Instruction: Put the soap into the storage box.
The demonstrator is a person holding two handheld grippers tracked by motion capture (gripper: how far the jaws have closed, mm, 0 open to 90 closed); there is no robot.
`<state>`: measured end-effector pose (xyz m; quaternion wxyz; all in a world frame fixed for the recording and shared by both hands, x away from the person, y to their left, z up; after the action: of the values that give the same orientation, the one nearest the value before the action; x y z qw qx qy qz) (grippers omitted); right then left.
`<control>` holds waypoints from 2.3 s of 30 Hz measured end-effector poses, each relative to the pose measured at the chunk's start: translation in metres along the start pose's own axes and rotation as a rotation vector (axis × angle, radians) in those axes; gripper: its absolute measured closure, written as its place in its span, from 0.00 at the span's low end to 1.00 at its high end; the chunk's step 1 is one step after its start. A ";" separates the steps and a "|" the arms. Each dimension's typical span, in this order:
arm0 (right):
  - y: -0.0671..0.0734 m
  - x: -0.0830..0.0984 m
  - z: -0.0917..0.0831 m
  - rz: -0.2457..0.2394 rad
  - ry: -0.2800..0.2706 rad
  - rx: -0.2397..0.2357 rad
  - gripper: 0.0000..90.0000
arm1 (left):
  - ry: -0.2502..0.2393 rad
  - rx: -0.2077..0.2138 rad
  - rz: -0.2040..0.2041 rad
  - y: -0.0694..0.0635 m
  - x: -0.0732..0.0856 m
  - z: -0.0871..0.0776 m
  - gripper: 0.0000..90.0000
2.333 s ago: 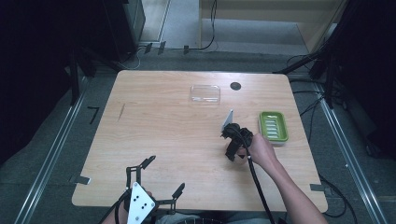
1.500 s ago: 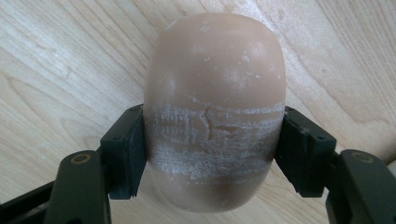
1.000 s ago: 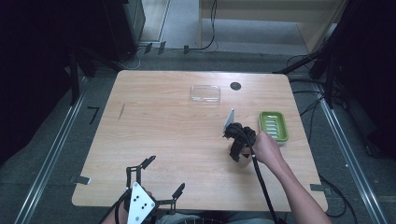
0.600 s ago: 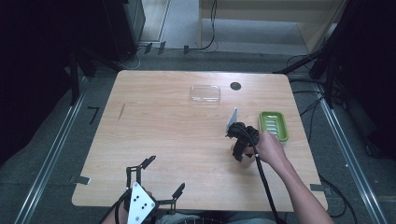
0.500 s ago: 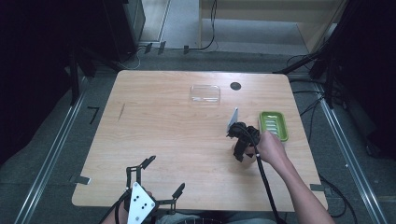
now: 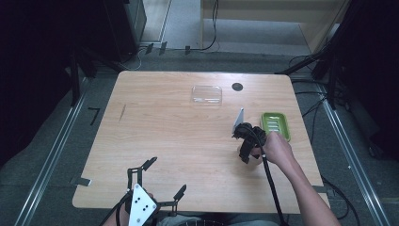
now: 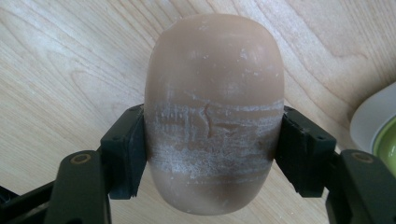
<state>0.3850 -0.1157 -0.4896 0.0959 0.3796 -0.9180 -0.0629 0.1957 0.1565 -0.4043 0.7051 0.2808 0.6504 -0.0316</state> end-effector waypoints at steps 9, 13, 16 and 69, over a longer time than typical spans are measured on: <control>-0.004 0.006 -0.004 0.007 0.009 0.000 0.37 | -0.001 -0.001 -0.002 0.000 0.000 0.000 0.00; -0.005 0.009 -0.006 0.013 0.012 -0.001 0.37 | -0.001 -0.001 -0.001 0.000 0.000 0.000 0.00; -0.007 0.010 -0.007 0.020 0.014 -0.004 0.37 | -0.001 -0.001 -0.002 0.000 0.000 0.000 0.00; -0.044 0.050 -0.035 0.125 -0.014 0.004 0.37 | 0.000 0.001 0.002 0.000 0.000 0.000 0.00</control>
<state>0.3880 -0.1833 -0.4574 0.0926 0.3215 -0.9406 -0.0577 0.1957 0.1561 -0.4044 0.7051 0.2819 0.6500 -0.0313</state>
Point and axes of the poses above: each handheld gripper's, and its own axes: z roughly forward along the jaws, x roughly out of its underside, y roughly to its left, the point moved 5 cm from there along z, roughly forward along the jaws, and after that the axes turned 10 degrees about -x, right-handed, at the moved point
